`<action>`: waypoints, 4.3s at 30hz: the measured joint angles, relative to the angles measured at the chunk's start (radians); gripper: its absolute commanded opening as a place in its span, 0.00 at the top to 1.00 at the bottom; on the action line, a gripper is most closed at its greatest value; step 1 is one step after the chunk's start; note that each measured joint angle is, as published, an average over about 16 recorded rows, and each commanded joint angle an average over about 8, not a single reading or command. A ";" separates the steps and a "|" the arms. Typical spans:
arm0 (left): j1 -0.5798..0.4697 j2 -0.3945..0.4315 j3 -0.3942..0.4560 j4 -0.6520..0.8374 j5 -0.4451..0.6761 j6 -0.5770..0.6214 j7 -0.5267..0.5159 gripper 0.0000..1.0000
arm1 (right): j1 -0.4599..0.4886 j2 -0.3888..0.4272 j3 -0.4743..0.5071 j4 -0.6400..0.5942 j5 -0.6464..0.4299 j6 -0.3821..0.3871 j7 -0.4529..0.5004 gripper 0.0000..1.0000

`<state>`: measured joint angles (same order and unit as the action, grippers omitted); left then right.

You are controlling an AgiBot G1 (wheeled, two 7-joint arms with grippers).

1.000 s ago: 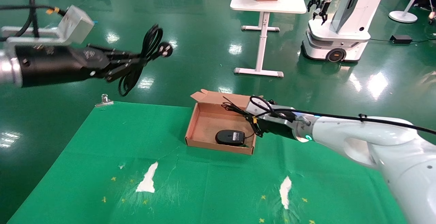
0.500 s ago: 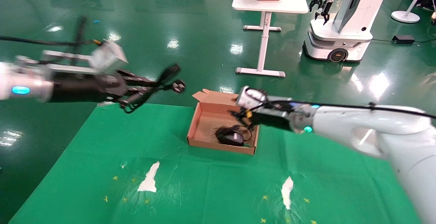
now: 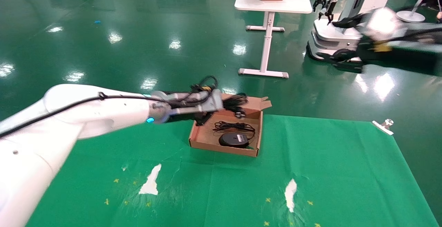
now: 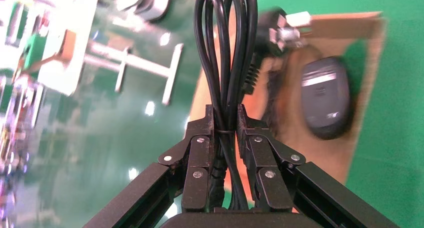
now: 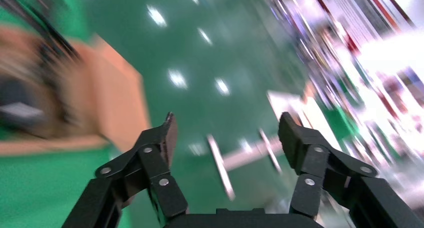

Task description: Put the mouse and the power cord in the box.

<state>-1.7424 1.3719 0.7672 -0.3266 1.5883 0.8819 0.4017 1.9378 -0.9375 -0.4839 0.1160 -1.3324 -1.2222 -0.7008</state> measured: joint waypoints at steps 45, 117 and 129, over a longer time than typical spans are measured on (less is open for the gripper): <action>0.133 -0.163 0.200 -0.394 -0.270 -0.094 -0.369 0.00 | 0.030 0.348 -0.025 0.398 0.016 -0.342 0.355 0.00; 0.671 -0.764 -0.491 -0.960 -0.862 0.618 -0.589 0.00 | -0.876 0.326 0.208 1.177 0.611 -0.271 0.892 0.00; 0.669 -0.762 -0.489 -0.958 -0.860 0.615 -0.589 0.00 | -0.867 0.326 0.206 1.170 0.605 -0.273 0.889 0.00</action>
<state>-1.0733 0.6097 0.2783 -1.2846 0.7287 1.4972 -0.1872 1.0708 -0.6111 -0.2783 1.2865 -0.7277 -1.4949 0.1883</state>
